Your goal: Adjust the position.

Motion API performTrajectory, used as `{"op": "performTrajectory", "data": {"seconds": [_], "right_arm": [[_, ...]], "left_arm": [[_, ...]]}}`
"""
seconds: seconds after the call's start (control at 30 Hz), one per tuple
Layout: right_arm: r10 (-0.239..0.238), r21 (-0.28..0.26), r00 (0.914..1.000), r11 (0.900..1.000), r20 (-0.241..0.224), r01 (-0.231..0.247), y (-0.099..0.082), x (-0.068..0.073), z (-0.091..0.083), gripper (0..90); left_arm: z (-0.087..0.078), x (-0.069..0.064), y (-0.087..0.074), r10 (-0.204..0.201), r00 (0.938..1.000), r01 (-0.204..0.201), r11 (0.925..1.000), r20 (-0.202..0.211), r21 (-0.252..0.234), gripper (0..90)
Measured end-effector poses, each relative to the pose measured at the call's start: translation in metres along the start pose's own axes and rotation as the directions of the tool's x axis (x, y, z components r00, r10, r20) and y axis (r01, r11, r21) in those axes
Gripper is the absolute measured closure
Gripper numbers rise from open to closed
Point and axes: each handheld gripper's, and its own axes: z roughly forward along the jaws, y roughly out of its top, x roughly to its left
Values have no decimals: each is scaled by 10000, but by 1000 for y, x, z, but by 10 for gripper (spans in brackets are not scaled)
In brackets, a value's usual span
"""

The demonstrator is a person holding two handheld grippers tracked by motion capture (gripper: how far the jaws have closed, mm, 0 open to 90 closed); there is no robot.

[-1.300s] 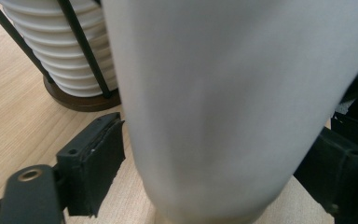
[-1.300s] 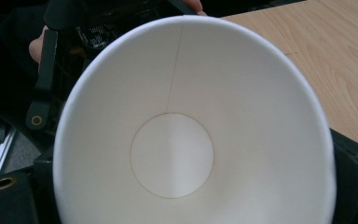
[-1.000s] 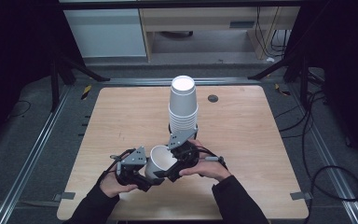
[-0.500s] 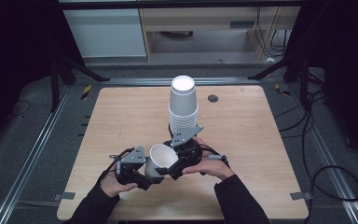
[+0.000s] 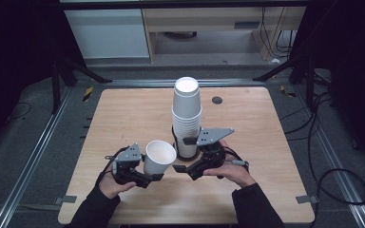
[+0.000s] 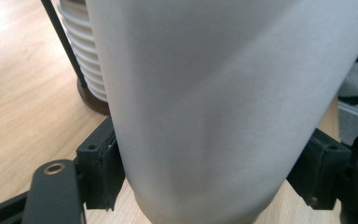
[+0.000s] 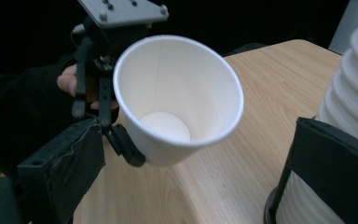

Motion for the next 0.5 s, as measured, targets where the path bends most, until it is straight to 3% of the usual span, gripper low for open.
{"op": "performTrajectory", "data": {"seconds": [0.23, 0.5], "right_arm": [[649, -488, 9979, 9967, -72, -652, -15, 0, 2, 35], [899, -799, 9943, 9923, -571, -944, -15, 4, 19, 36]], "left_arm": [[-4, -10, 9, 97, 9999, -106, 9977, -139, -662, 230], [0, -15, 12, 168, 9997, -183, 9970, -199, -746, 230]]}}
